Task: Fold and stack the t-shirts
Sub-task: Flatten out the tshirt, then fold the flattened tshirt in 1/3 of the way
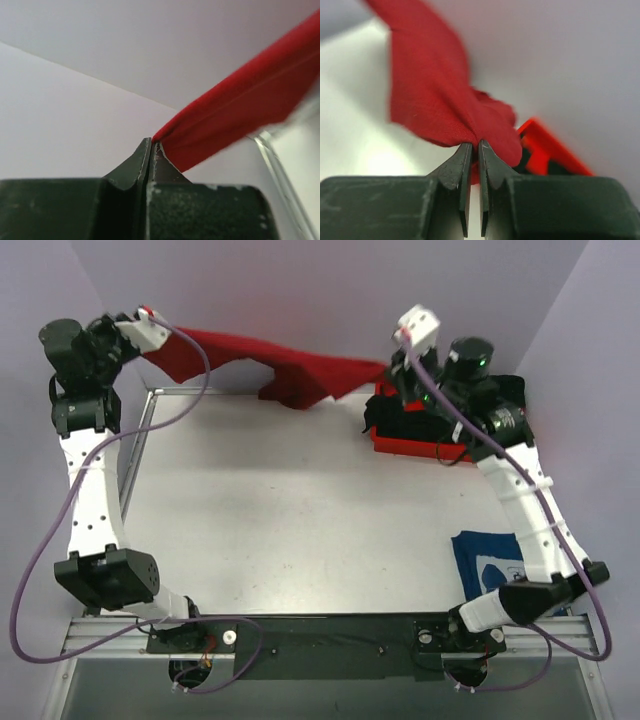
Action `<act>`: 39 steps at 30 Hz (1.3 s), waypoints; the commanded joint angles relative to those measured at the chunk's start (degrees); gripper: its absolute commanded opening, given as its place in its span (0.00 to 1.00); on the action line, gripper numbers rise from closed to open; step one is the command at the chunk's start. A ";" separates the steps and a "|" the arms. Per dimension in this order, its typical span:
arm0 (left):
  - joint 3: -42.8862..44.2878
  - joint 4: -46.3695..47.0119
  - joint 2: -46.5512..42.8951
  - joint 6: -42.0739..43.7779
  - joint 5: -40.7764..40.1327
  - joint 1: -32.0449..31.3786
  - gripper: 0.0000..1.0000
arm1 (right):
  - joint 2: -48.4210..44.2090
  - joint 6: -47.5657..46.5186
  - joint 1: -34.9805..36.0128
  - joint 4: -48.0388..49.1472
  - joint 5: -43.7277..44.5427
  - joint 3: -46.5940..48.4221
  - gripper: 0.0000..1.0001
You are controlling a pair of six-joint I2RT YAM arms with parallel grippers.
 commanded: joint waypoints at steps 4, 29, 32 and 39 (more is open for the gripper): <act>-15.63 -36.42 -17.50 11.56 6.24 0.76 0.00 | -19.48 -7.73 15.69 -28.17 5.18 -22.74 0.00; -56.35 -57.49 -28.07 9.07 -8.00 0.75 0.00 | 0.34 1.43 25.75 -47.05 -4.94 -34.12 0.00; -58.11 -43.54 -27.72 4.21 -7.74 0.67 0.00 | 5.35 -0.76 21.44 -42.38 1.90 -30.60 0.00; -62.86 -26.97 -25.35 -4.49 -7.73 0.58 0.00 | 15.82 -8.06 18.70 -37.27 10.62 -21.64 0.00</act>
